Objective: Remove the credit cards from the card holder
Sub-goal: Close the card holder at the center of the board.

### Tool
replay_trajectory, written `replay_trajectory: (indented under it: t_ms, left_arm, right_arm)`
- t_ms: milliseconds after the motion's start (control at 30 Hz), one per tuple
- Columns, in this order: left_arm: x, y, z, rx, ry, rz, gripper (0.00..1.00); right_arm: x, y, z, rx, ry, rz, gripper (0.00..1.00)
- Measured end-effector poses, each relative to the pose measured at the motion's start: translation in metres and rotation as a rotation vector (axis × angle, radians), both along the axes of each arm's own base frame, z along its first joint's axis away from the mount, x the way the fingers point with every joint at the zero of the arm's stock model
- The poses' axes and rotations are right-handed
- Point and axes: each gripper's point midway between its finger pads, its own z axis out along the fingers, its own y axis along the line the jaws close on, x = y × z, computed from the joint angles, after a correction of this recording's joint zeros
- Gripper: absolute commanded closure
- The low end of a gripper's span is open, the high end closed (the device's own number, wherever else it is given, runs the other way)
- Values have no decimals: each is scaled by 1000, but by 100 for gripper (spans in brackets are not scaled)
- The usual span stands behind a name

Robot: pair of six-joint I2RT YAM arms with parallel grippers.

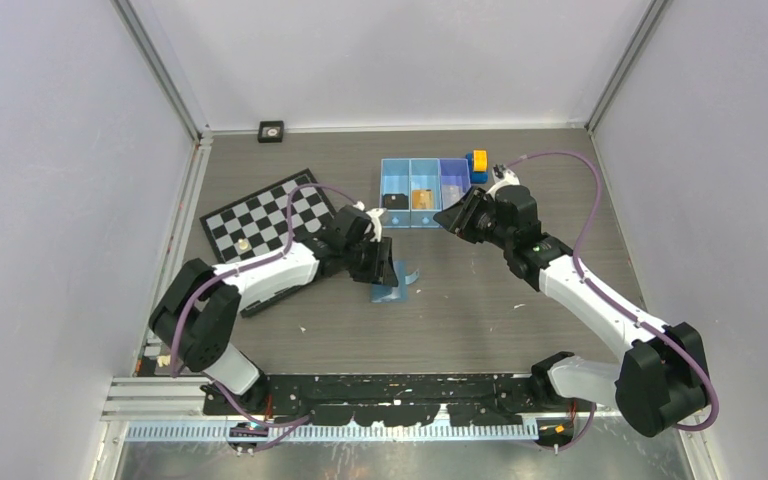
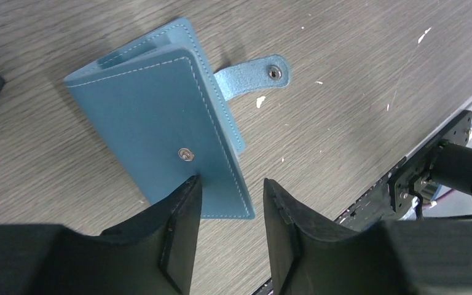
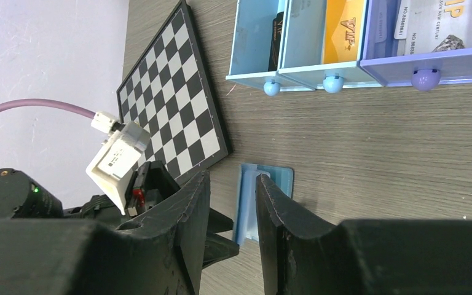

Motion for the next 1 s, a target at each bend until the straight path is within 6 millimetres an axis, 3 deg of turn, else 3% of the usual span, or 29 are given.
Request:
replay_trajectory:
  t_ms: [167, 333, 467, 800, 1000]
  left_arm:
    - [0, -7, -11, -11, 23, -22, 68]
    - [1, -11, -44, 29, 103, -28, 71]
    - [14, -19, -43, -3, 137, -13, 71]
    - [-2, -3, -29, -55, 105, -9, 74]
    - [8, 0, -19, -61, 45, 21, 81]
  right_arm:
    - [-1, 1, 0, 3, 2, 3, 62]
    - [-2, 2, -1, 7, 7, 9, 62]
    - [-3, 2, -4, 8, 14, 12, 62]
    - [-4, 3, -4, 18, 19, 14, 62]
    - [-4, 3, -4, 20, 19, 14, 62]
